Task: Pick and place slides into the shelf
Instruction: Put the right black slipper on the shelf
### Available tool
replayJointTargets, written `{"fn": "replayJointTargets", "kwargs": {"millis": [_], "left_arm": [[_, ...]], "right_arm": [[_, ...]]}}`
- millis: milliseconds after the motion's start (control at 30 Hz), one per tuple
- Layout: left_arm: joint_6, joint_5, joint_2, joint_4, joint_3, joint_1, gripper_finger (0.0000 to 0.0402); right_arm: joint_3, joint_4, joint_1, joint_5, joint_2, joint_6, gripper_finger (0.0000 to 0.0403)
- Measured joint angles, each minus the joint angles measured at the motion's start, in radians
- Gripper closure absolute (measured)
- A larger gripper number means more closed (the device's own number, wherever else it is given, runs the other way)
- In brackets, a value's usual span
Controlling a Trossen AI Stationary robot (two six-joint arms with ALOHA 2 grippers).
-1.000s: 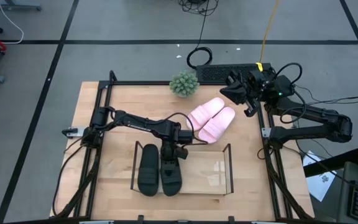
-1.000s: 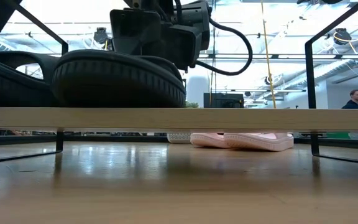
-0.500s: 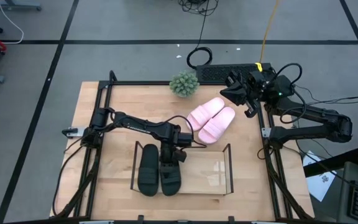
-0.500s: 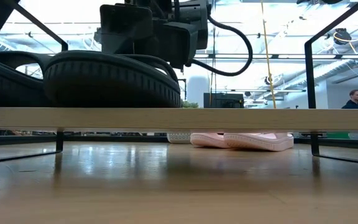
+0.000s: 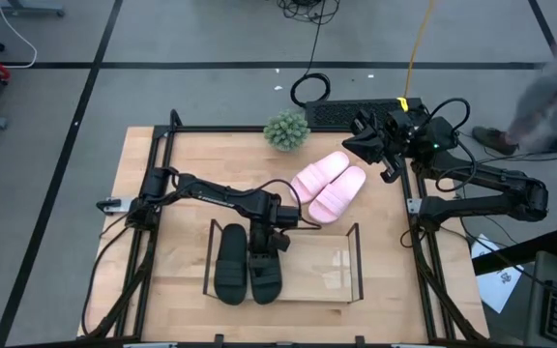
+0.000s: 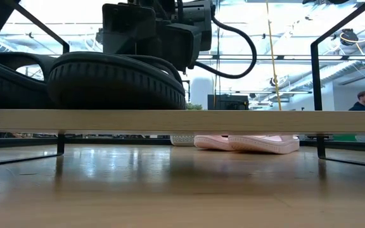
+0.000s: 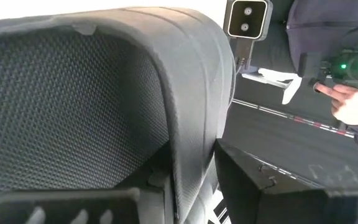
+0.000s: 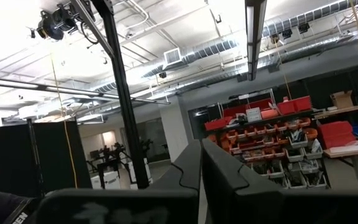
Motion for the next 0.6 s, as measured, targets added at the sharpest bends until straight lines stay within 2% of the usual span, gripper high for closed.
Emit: {"fn": "replayJointTargets", "kwargs": {"millis": [600], "left_arm": [[-0.007,0.009,0.000,0.002,0.000,0.026,0.0298]], "right_arm": [[0.000,0.000,0.000,0.000,0.000,0.000,0.0399]]}}
